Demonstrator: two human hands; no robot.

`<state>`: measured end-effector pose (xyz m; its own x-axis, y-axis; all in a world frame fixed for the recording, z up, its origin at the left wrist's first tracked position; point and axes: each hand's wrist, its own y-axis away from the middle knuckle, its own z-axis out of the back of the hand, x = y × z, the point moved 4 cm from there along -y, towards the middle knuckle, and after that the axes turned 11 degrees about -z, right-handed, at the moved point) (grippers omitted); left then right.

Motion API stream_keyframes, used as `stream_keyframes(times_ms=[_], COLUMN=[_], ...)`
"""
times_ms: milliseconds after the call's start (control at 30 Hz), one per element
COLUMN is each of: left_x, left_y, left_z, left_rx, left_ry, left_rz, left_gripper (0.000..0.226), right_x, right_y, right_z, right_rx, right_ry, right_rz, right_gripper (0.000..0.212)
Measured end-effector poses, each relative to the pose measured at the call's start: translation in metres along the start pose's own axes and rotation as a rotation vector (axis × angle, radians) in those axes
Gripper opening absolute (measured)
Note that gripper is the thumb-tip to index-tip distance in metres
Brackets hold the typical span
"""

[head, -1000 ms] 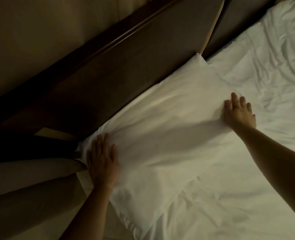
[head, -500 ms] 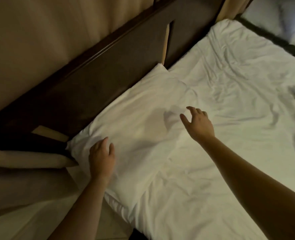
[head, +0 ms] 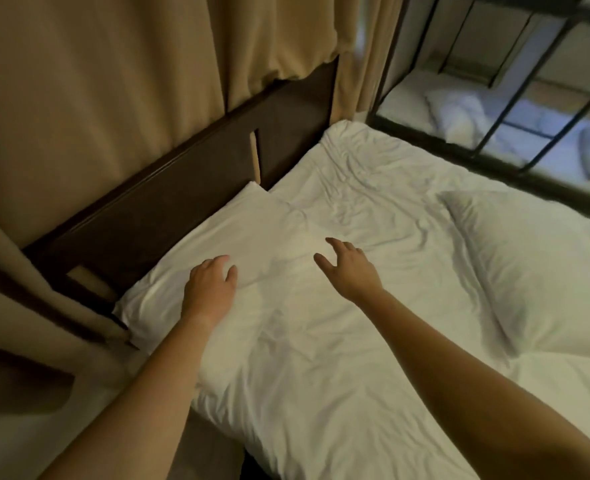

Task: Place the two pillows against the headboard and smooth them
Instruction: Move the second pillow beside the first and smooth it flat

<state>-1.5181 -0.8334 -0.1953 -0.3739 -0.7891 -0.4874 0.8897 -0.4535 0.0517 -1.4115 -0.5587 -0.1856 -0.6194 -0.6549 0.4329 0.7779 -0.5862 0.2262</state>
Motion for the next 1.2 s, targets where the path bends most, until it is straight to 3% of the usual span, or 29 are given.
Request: stream_keyframes(times_ms=[333, 767, 1200], left_x=[-0.104, -0.189, -0.328], left_y=[0.099, 0.221, 0.36], left_z=[0.005, -0.024, -0.08], left_rx=[0.047, 0.201, 0.296], left_ry=[0.022, -0.002, -0.032], left_rz=[-0.179, -0.472, -0.7], left_gripper=[0.049, 0.048, 0.049], right_x=[-0.073, -0.147, -0.285], right_y=[0.145, 0.331, 0.493], right_z=[0.061, 0.076, 0.131], right_rx=[-0.01, -0.152, -0.315], right_ry=[-0.043, -0.156, -0.251], right_rz=[-0.082, -0.296, -0.465], right_gripper=[0.074, 0.074, 0.076])
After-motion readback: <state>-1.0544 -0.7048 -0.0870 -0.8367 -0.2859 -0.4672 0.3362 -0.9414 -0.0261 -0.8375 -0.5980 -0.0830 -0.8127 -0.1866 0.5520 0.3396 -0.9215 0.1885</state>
